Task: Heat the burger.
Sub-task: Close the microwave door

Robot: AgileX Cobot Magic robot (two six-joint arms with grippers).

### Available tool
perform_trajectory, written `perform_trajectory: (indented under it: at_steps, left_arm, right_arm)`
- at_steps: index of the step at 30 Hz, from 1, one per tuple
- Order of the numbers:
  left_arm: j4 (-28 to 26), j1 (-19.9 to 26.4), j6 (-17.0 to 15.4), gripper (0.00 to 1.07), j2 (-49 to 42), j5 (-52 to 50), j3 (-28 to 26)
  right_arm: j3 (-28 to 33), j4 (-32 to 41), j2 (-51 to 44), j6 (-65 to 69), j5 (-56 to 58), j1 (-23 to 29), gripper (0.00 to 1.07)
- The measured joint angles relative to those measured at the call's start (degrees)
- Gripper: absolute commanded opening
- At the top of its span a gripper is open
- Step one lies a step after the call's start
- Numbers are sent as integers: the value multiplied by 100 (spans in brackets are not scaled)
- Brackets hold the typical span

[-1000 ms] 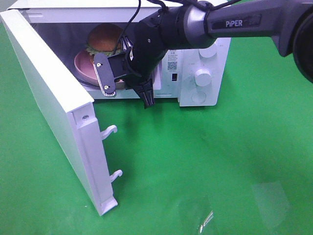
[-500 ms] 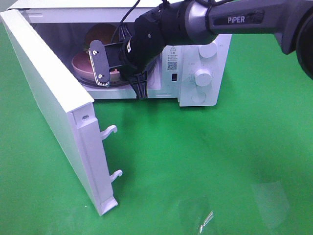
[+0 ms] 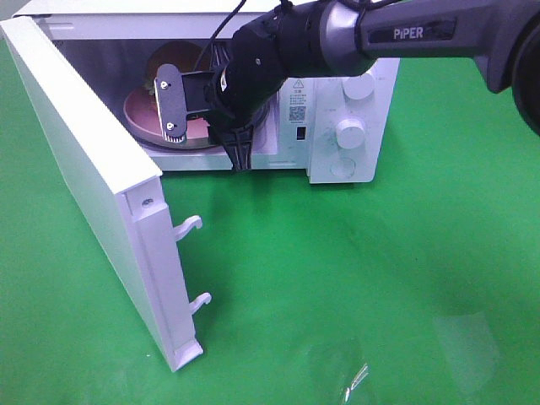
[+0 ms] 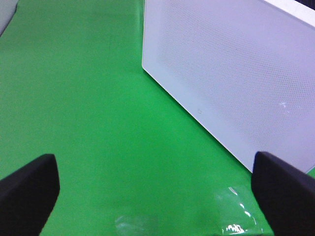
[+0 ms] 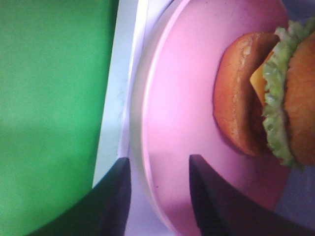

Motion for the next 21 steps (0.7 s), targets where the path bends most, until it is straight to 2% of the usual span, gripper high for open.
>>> perform_trajectory:
  at_steps: [4, 13, 21]
  left_arm:
    - [0, 0, 0, 98, 0, 0, 0]
    - [0, 0, 0, 98, 0, 0, 0]
    - [0, 0, 0, 98, 0, 0, 0]
  right_arm:
    - [0, 0, 0, 6, 69, 0, 44]
    - [0, 57, -11, 6, 206, 0, 60]
    - [189, 92, -74, 6, 149, 0, 66]
